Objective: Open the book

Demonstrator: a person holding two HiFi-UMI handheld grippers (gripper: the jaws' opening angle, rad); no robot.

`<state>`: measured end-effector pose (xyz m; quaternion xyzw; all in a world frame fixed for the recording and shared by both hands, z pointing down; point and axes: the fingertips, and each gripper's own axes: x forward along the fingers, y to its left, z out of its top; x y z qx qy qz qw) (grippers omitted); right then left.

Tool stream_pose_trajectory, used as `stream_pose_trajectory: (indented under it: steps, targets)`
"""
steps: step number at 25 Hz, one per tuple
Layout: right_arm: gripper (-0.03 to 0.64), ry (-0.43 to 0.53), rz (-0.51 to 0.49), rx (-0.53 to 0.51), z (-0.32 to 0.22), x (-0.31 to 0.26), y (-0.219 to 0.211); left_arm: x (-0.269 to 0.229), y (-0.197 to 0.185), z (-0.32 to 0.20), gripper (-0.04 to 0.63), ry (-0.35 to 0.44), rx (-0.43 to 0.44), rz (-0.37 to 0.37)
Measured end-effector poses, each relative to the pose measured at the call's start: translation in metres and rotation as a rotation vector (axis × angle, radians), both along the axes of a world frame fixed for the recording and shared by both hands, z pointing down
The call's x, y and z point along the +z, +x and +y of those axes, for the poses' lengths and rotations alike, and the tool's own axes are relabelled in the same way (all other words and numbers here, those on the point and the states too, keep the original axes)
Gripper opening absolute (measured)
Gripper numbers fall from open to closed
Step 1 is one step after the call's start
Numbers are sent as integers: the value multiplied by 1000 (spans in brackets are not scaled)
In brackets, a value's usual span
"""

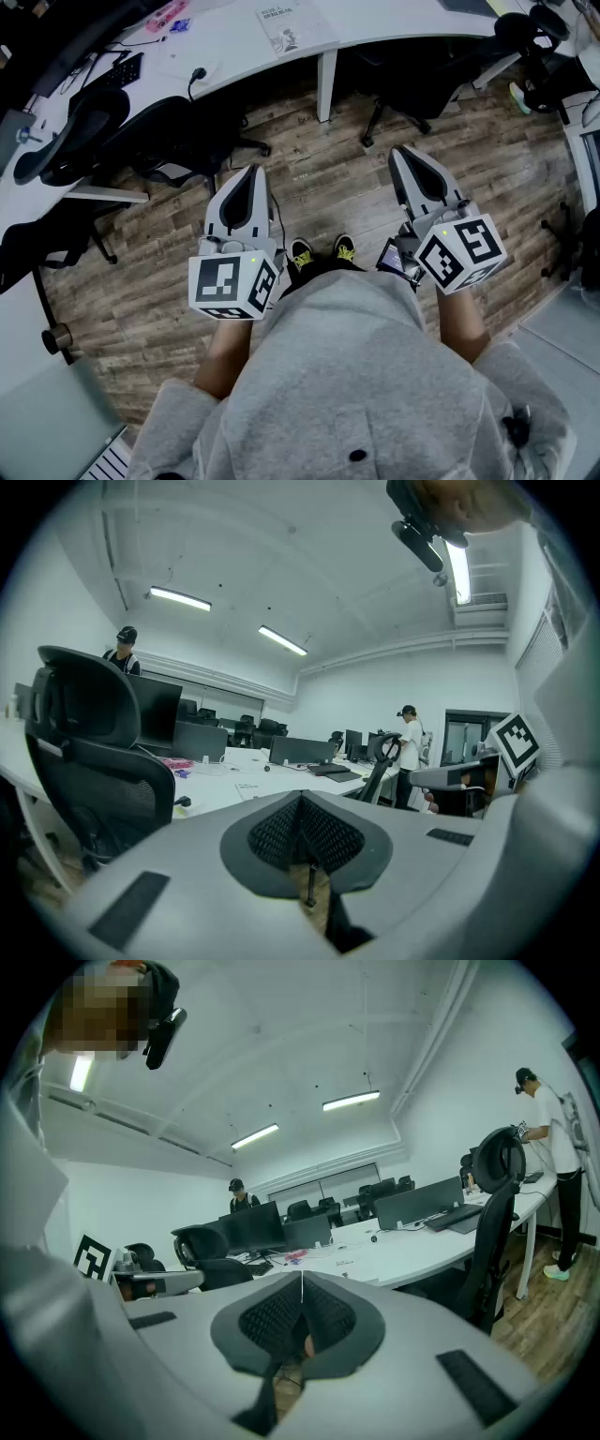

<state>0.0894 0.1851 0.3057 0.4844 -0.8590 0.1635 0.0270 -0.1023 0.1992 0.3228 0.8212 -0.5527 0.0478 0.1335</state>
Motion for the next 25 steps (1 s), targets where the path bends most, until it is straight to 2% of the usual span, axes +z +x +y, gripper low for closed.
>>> stream_pose_trajectory:
  steps: [7, 25]
  targets:
    - [27, 10, -41, 26, 1, -4, -7, -1, -15, 0, 11, -1, -16, -11]
    - [26, 48, 7, 44, 10, -12, -62, -4, -64, 2, 11, 10, 5, -8]
